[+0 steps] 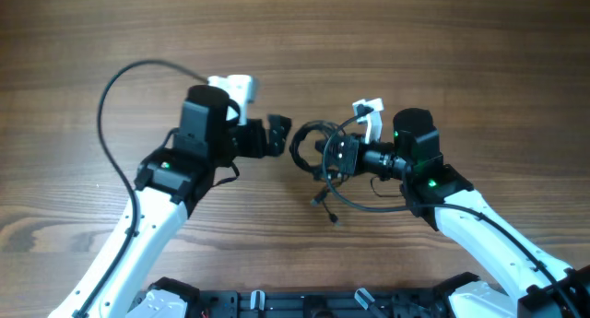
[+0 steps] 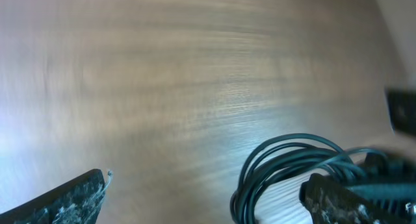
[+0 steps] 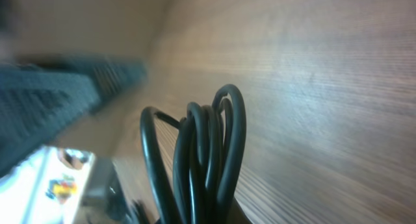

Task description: Untangle cables

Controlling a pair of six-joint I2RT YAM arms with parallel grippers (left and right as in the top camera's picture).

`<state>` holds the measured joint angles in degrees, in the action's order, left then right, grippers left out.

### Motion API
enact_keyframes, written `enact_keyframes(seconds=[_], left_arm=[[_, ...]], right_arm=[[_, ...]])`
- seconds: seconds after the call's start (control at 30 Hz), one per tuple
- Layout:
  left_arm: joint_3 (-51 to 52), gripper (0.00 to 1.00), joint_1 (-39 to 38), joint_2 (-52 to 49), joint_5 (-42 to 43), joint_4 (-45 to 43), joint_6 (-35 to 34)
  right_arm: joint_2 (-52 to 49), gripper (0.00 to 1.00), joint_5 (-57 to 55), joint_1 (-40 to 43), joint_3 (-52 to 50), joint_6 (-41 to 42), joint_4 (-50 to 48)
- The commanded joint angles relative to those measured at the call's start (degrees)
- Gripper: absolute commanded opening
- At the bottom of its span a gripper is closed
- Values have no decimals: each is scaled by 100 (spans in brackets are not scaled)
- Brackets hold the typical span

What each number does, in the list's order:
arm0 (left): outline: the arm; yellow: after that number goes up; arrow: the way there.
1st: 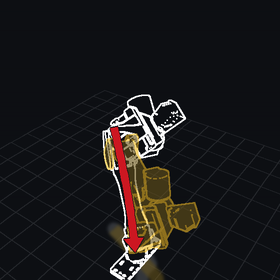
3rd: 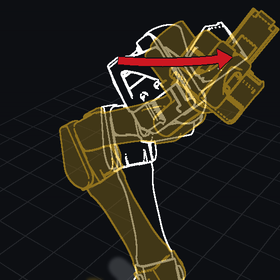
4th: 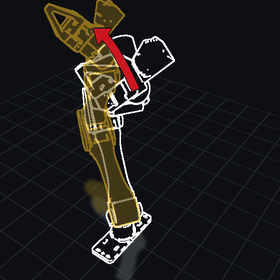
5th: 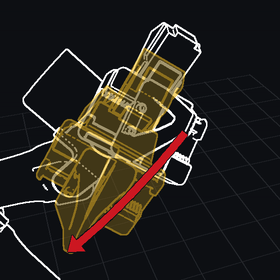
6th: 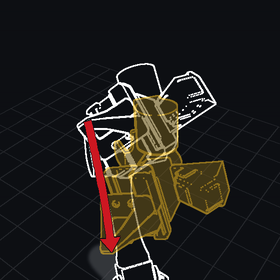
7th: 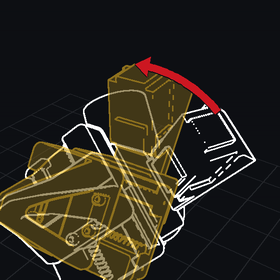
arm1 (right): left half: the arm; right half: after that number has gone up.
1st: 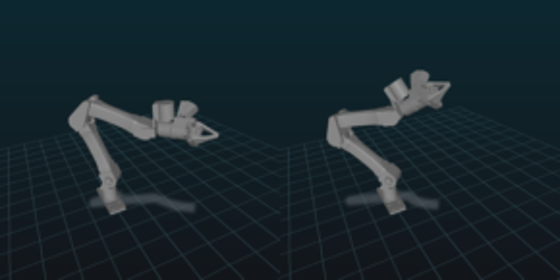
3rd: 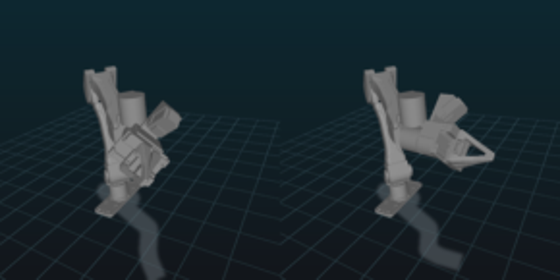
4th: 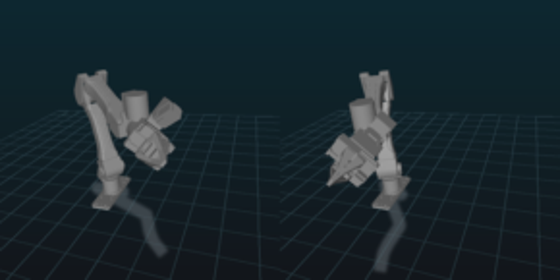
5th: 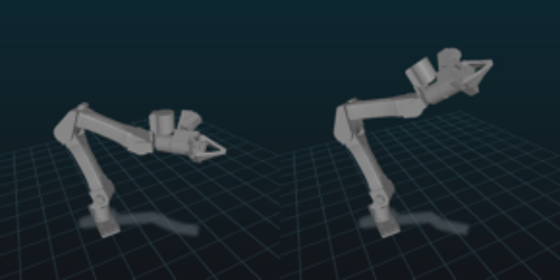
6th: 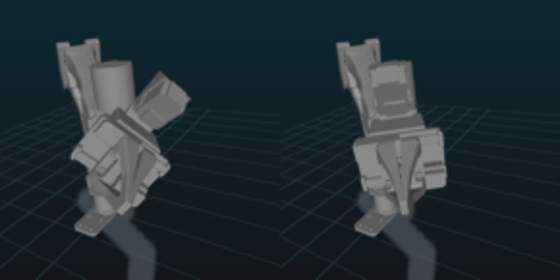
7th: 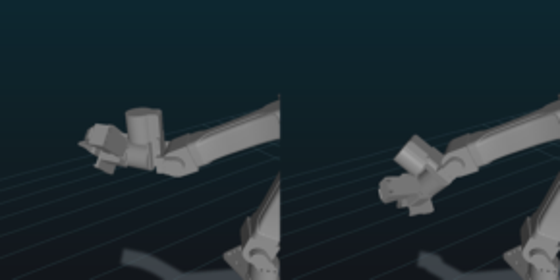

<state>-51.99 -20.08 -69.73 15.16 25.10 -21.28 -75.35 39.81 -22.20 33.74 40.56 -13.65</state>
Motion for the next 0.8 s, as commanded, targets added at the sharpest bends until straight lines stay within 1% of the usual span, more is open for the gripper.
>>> enact_keyframes(seconds=[0.0,0.03,0.1,0.13,0.17,0.2,0.33,0.37,0.4,0.43,0.47,0.5,0.53,0.57,0.63,0.67,0.7,0.77], left_arm=[[-4,100,26,-66,1067,133,-2037],[-2,100,-83,-122,1082,149,-2044],[-4,99,-264,-190,1078,131,-2280],[-4,96,-365,-227,1078,101,-2441],[-4,87,-511,-280,1073,52,-2599],[-2,72,-610,-326,1075,-4,-2599],[-4,56,-870,-579,870,-44,-2643],[-4,45,-874,-654,765,-46,-2752],[-4,13,-872,-732,660,-48,-2896],[-4,4,-855,-772,586,-48,-2911],[-2,4,-837,-780,487,-46,-2883],[-4,4,-774,-776,280,-17,-2649],[-7,4,-645,-702,149,52,-2275],[-7,4,-490,-610,125,140,-2057],[-11,4,-28,-256,125,439,-1784],[-11,4,151,-98,127,546,-1698],[-11,4,330,63,127,643,-1578],[-11,4,699,437,127,879,-1451]], right_arm=[[-31,4,-94,-9,42,1451,-544],[-31,4,-61,-9,42,1644,-673],[-31,4,28,-9,42,1884,-833],[-31,4,33,-9,42,2022,-868],[-31,5,31,-11,42,2164,-868],[-31,4,33,-11,42,2282,-866],[-31,4,444,-11,42,2514,-1137],[-31,5,577,-9,42,2538,-1213],[-31,10,662,-9,42,2514,-1193],[-31,17,660,-9,42,2400,-1123],[-31,26,651,-9,42,2275,-1058],[-31,39,632,-9,42,1963,-918],[-31,61,581,-9,42,1556,-693],[-31,76,544,-9,42,1292,-483],[-31,97,409,-9,42,861,153],[-31,100,238,-9,42,645,501],[-31,100,98,-9,42,468,693],[-31,100,-667,-11,42,-297,1224]])
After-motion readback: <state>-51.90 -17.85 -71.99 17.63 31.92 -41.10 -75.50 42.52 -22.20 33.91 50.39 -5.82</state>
